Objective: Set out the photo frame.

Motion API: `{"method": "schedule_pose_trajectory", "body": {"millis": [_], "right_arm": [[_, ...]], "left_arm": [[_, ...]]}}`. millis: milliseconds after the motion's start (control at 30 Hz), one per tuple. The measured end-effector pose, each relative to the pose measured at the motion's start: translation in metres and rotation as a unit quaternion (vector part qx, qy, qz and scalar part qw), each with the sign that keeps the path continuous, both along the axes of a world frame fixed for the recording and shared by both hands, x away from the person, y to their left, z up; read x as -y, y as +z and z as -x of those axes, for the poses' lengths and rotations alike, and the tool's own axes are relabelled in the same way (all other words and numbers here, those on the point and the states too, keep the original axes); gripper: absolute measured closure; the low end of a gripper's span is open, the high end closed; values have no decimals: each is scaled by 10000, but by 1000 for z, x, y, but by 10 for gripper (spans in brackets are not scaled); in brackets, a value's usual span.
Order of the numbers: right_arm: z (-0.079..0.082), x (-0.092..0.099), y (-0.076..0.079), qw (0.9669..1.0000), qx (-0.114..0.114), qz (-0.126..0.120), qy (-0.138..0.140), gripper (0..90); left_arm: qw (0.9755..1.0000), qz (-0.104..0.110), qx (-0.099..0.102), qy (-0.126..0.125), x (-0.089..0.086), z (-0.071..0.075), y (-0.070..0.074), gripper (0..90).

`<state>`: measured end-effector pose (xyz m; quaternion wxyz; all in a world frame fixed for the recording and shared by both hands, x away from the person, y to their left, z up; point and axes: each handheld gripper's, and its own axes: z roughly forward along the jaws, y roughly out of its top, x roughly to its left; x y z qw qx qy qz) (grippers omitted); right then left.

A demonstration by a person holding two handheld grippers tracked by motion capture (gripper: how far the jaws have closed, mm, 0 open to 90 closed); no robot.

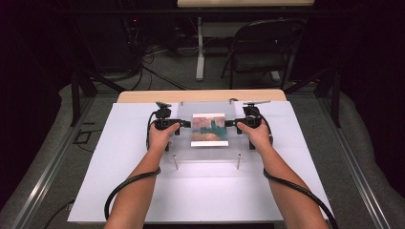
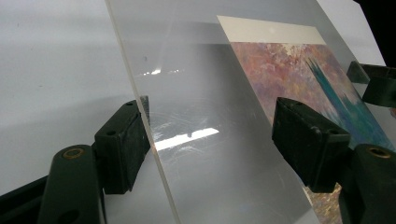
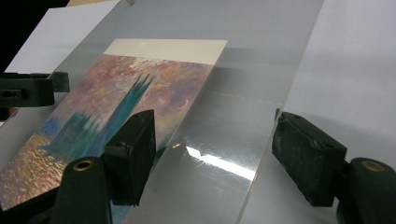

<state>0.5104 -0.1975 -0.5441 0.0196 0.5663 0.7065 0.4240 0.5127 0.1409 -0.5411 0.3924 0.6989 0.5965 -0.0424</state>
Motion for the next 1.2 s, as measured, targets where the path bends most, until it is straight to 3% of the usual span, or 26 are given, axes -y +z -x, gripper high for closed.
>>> {"method": "schedule_pose_trajectory", "body": {"millis": [267, 500, 933, 1200], "right_arm": [[0, 1, 1, 9999, -39, -47, -96, 333], [1, -1, 5, 9998, -117, 52, -161, 334], [5, -12, 19, 9980, -148, 299, -539, 348], [10, -14, 28, 9975, -79, 399, -570, 350]], "left_arm": [[10000, -47, -35, 43, -1, 0, 3, 317], [9998, -118, -53, 160, 0, 1, 7, 333], [9992, -184, -89, 344, 3, 5, 20, 361], [9989, -215, 22, 406, 4, 10, 26, 367]]}}
